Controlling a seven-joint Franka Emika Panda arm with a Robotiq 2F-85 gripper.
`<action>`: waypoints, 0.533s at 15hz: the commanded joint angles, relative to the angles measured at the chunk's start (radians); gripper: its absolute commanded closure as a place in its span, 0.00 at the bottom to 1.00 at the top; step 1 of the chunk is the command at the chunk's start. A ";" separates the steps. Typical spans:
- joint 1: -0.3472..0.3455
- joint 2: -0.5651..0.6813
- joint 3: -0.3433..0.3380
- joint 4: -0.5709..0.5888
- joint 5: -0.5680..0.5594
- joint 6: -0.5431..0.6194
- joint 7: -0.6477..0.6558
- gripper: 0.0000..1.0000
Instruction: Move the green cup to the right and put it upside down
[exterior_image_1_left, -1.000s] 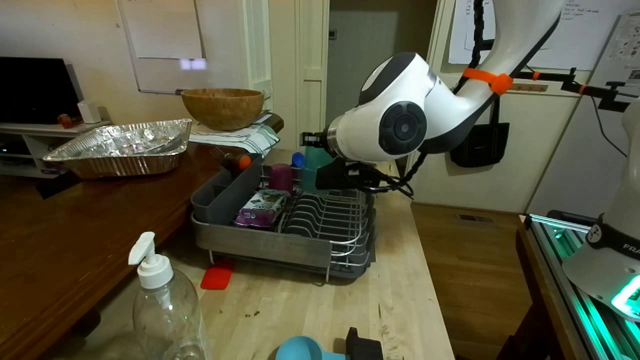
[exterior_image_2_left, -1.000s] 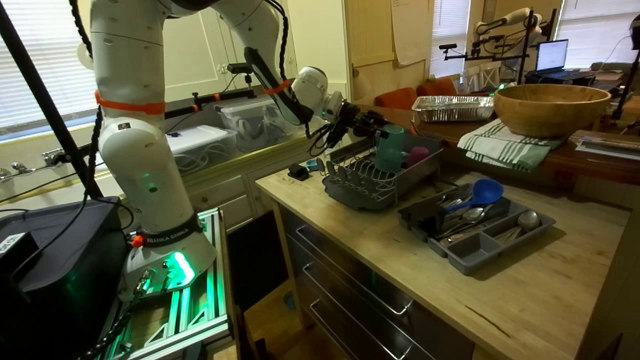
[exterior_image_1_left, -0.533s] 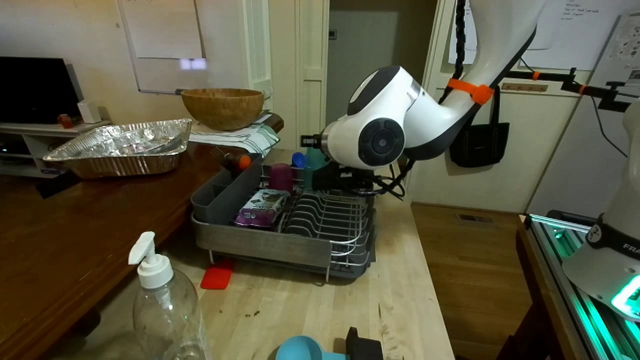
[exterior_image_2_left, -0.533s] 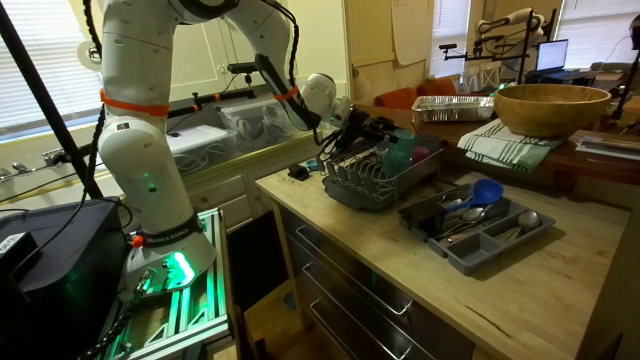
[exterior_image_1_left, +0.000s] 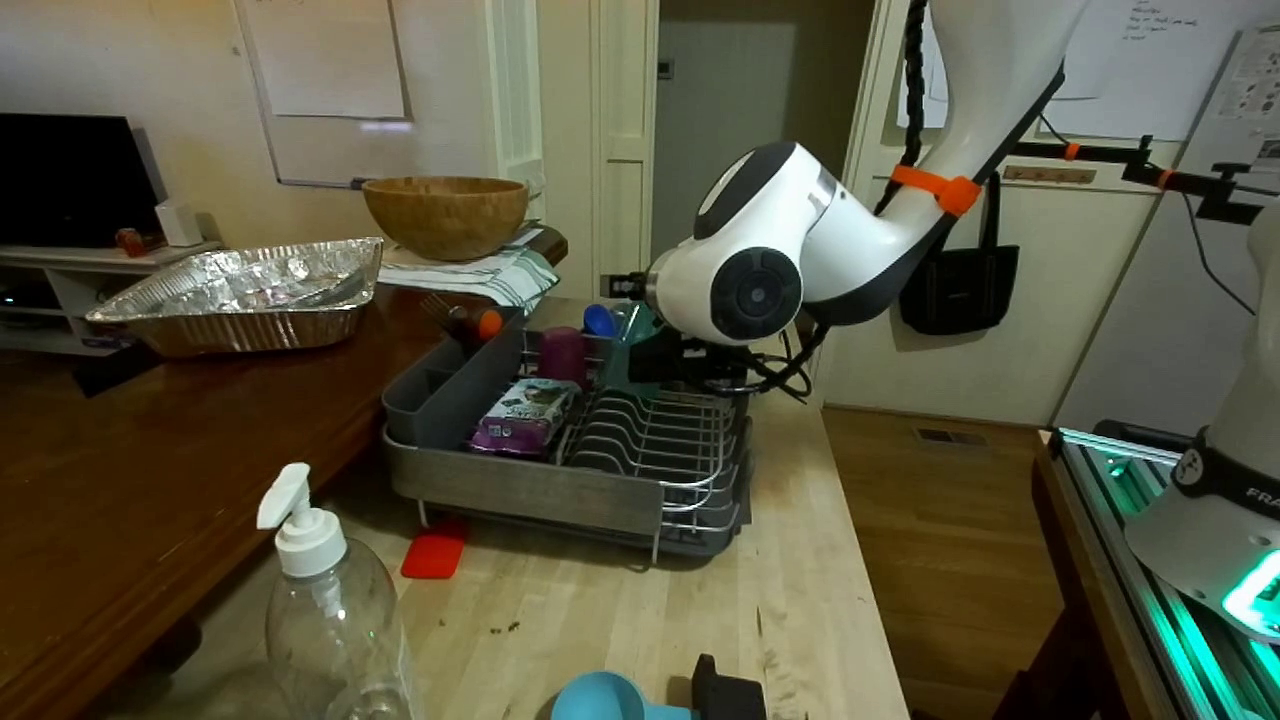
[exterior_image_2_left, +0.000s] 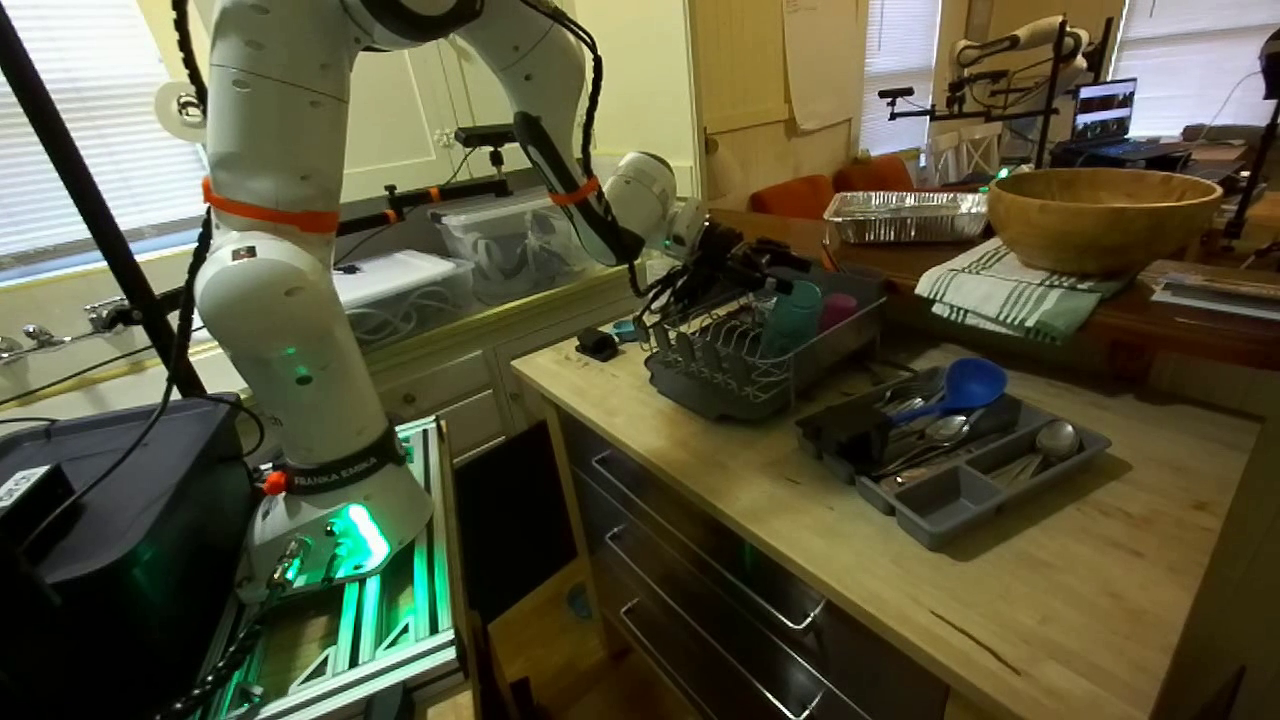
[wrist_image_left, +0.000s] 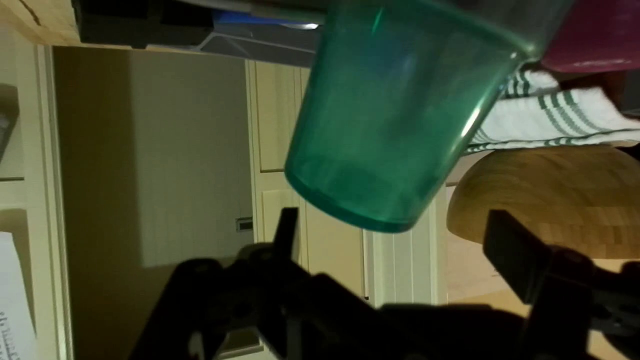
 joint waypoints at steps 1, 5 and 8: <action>-0.027 -0.017 0.024 -0.007 0.048 0.076 0.010 0.00; -0.025 -0.059 0.033 -0.023 0.078 0.126 0.022 0.00; -0.028 -0.108 0.040 -0.043 0.080 0.214 0.050 0.00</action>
